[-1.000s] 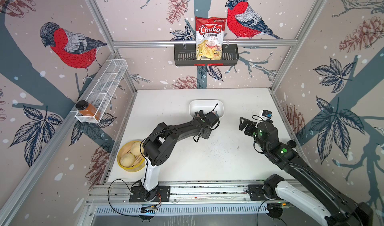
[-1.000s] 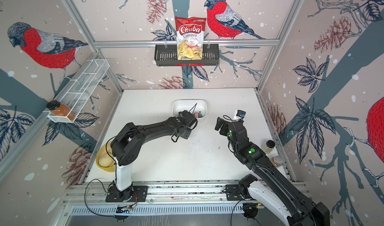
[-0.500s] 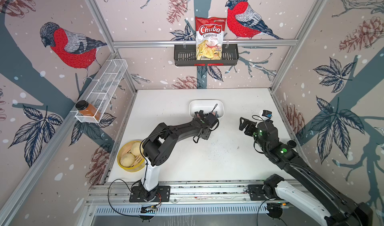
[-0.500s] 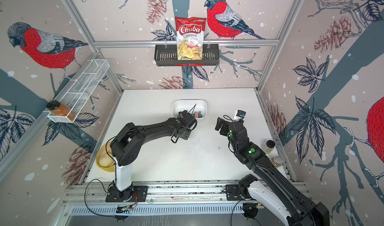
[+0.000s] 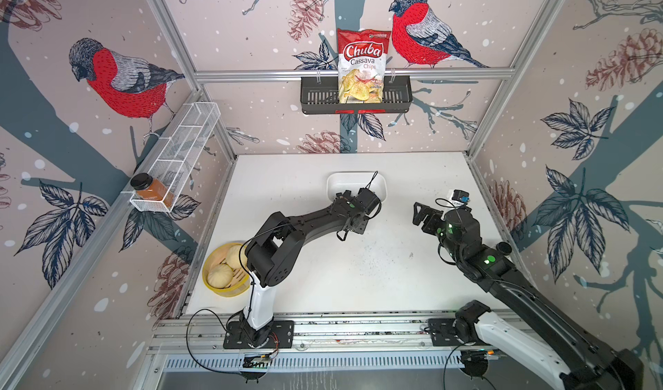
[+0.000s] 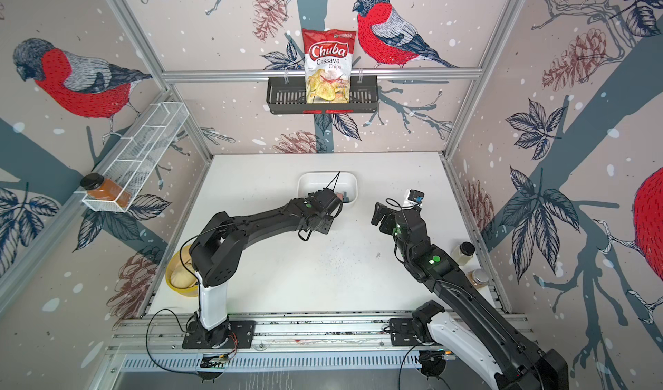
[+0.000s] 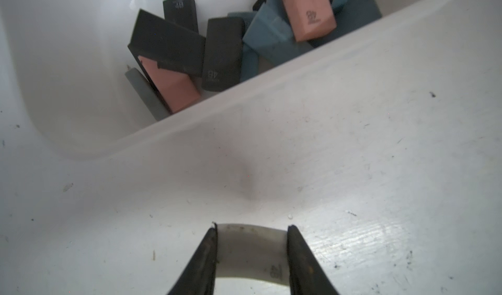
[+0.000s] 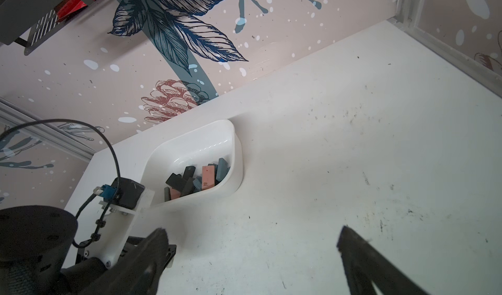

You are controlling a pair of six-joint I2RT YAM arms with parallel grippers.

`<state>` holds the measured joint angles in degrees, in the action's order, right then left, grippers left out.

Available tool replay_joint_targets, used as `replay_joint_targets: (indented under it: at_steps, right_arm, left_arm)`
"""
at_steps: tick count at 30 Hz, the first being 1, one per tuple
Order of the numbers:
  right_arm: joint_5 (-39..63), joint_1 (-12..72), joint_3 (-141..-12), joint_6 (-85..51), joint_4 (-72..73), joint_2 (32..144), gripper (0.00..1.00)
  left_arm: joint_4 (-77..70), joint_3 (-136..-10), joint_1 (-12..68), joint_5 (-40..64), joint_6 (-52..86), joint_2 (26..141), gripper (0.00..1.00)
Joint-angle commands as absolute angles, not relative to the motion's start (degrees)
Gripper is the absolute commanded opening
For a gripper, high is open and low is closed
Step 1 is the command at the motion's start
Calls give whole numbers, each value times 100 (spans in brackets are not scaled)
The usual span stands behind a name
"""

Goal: Put the eraser in the storage box
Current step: Place the eraser in the storage box.

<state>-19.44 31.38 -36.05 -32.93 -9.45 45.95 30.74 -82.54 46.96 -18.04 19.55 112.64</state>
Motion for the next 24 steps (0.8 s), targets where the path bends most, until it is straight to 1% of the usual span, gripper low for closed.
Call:
replay_joint_targets:
  at_steps: [1,5,9,12,16,24]
  right_arm:
    - [-1926,3134,-3636,-3283,-793,4592,100]
    - [-1934,3123,-3630,-3271,-799,4570,100]
    - [-1918,3122,-3612,-3278,-799,4570,100]
    - [-1917,3122,-3604,-3288,-783,4564,100]
    - [-1925,3111,-3604,-3270,-783,4570,100]
    - [-1925,3097,-3575,-3253,-769,4584,100]
  left_arm:
    - [3335,-8552,4668,-1956,1858,11249,40]
    - [3434,-8947,4583,-2038,1776,11219,40]
    - [3581,-9526,4320,-2248,1629,11383,41]
    - [3636,-10035,4087,-2177,1560,11646,41]
    - [3602,-10532,4008,-2253,1417,12105,41]
    - [3643,-11058,3933,-2318,1322,12843,44]
